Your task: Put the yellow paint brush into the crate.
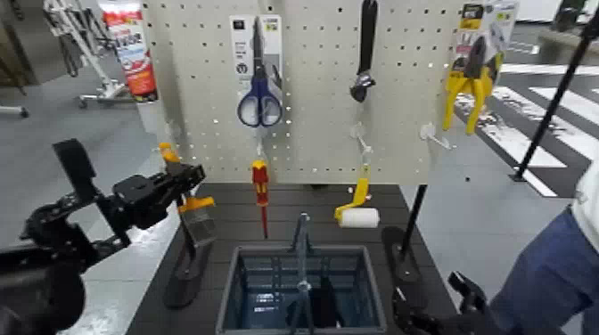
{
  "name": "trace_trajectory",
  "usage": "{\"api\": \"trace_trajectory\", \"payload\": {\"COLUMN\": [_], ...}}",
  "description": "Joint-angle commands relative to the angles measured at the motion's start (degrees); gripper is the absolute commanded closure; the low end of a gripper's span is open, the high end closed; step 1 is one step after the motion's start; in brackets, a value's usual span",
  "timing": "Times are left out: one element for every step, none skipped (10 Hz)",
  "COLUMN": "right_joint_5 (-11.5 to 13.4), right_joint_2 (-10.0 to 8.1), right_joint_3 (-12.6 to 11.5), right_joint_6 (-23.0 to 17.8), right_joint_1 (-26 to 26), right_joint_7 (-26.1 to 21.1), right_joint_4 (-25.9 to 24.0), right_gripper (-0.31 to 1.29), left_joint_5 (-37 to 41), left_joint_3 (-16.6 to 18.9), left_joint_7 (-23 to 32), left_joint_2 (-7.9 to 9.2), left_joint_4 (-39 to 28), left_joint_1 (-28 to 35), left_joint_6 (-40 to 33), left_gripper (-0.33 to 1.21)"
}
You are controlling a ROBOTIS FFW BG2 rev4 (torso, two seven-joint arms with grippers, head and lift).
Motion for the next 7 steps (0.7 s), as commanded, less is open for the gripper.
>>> {"api": "trace_trajectory", "payload": {"right_joint_5": [0.0,0.1,0.0,0.0,0.1,0.0,0.1], "right_joint_2": [-0.02,-0.02,-0.11,-0.02,-0.11,-0.11,-0.11], "right_joint_3": [0.0,0.0,0.0,0.1,0.1,0.2,0.3], "right_joint_6": [0.0,0.0,0.0,0.0,0.0,0.0,0.1], "right_joint_1": [0.0,0.0,0.0,0.0,0.0,0.0,-0.1], "right_joint_7": [-0.1,-0.1,-0.1,-0.1,-0.1,-0.1,-0.2], "right_joint_4": [0.0,-0.1,-0.1,-0.1,-0.1,-0.1,-0.1], "right_gripper": [0.14,0.14,0.14,0.14,0.14,0.14,0.14], "left_joint_5": [1.5,1.9,3.0,4.1,5.1,5.9,6.7], "left_joint_3": [-1.2,-1.7,-2.3,-2.7,-3.4,-3.9,-4.4], "left_joint_7": [0.0,-0.2,-0.2,-0.2,-0.2,-0.2,-0.2], "left_joint_2": [-1.13,-1.40,-1.75,-2.10,-2.36,-2.45,-2.80], "left_joint_4": [-2.6,-3.1,-3.3,-3.5,-3.3,-3.0,-2.4], "left_joint_1": [0.4,0.5,0.8,1.0,1.2,1.3,1.6], "left_joint_6": [0.9,2.2,2.6,2.6,2.7,2.7,2.7], "left_gripper": [1.11,1.11,1.11,1.11,1.11,1.11,1.11]}}
